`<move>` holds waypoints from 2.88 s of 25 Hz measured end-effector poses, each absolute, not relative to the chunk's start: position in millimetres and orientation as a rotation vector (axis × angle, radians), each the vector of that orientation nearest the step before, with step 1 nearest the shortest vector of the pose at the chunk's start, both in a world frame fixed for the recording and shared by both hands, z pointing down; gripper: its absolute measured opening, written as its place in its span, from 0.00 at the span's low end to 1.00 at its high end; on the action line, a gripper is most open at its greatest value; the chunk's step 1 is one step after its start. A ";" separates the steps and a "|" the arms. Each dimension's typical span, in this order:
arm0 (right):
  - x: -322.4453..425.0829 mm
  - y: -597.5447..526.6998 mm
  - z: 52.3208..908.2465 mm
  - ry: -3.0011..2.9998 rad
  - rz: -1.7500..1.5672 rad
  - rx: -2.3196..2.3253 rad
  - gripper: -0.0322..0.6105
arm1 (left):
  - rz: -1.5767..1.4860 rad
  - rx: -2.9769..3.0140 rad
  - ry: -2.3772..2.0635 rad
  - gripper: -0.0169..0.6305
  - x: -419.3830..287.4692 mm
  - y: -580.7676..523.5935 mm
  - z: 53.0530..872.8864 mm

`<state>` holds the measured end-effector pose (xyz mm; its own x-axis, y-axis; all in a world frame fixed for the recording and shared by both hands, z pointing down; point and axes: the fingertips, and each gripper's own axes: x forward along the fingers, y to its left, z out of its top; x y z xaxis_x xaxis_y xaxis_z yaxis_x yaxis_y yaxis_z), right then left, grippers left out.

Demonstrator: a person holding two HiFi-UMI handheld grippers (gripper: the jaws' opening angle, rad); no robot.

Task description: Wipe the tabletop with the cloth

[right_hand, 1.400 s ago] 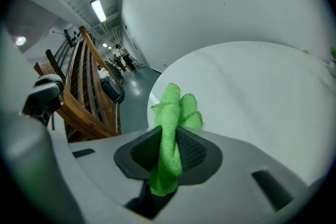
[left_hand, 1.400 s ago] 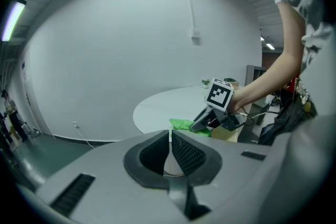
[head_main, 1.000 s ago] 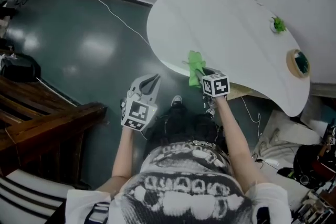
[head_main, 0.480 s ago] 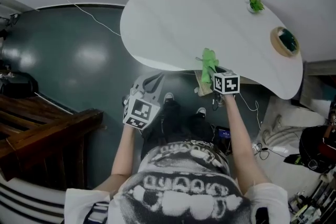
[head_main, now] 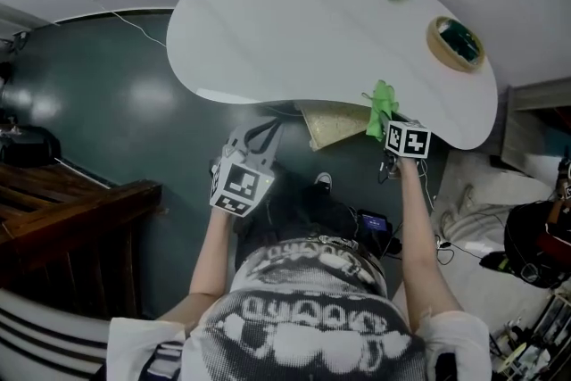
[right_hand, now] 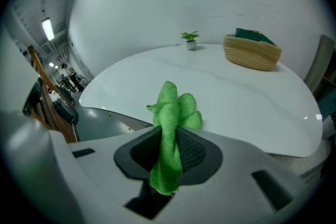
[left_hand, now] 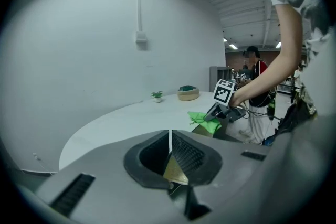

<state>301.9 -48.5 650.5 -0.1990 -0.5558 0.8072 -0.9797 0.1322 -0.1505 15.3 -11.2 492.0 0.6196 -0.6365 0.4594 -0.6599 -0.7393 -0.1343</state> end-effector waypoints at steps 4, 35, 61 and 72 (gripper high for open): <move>371.5 -28.4 659.1 -1.785 0.946 1.538 0.17 | 0.760 2.805 -1.097 0.05 63.0 5.3 495.5; 503.8 11.3 679.6 -1.883 1.024 1.606 0.17 | 0.908 2.701 -1.153 0.05 176.5 61.9 521.6; 243.6 205.6 566.4 -2.268 0.887 1.312 0.17 | 0.783 2.628 -1.364 0.05 28.0 260.3 484.9; 199.8 282.2 547.3 -2.354 0.821 1.261 0.17 | 0.736 2.643 -1.358 0.05 20.4 317.8 492.3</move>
<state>199.8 282.2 547.3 -0.5446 -0.6377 0.5448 -0.8382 0.4372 -0.3261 20.4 317.8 492.3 0.4916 -0.7456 0.4499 -0.7842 -0.6037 -0.1437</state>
